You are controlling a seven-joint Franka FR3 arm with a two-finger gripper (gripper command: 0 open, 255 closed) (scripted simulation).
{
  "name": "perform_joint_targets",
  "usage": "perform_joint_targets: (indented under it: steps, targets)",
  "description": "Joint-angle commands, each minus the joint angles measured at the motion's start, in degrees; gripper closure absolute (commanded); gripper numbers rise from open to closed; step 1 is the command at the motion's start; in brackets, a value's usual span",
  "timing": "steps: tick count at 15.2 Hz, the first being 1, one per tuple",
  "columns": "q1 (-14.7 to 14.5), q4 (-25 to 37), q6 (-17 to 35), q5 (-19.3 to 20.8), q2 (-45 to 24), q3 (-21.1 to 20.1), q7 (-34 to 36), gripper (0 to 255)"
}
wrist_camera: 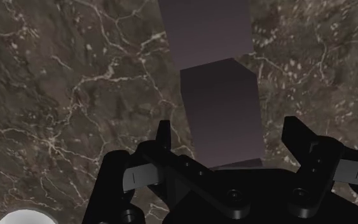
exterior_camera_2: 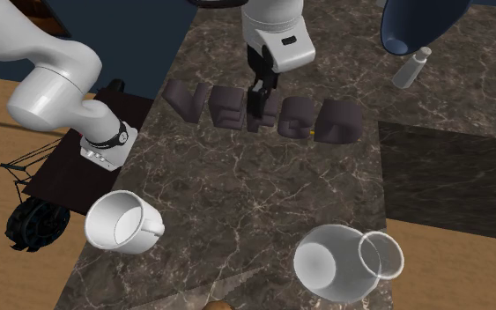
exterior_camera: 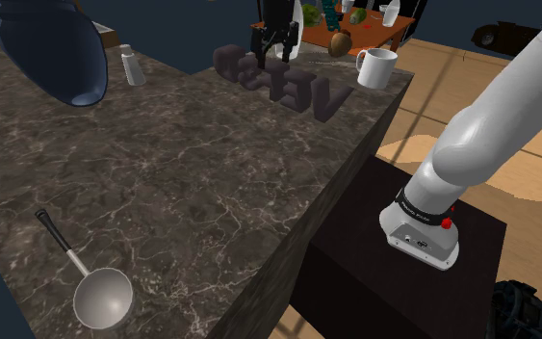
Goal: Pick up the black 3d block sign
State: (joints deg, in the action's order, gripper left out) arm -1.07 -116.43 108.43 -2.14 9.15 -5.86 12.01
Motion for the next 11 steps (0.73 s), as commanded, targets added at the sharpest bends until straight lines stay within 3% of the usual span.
perform_joint_targets:
  steps: [1, 6, 7, 11]
  targets:
    - [-0.01, -1.02, 1.5, 0.02, -0.4, -0.03, 0.05, 0]
    - [-0.02, -3.3, 4.24, 0.03, -0.86, -0.08, 0.03, 0]
    - [-0.02, -3.41, 4.34, 0.03, -0.85, -0.07, 0.02, 255]
    - [-0.02, -3.48, 4.32, 0.02, -0.75, -0.07, 0.0, 255]
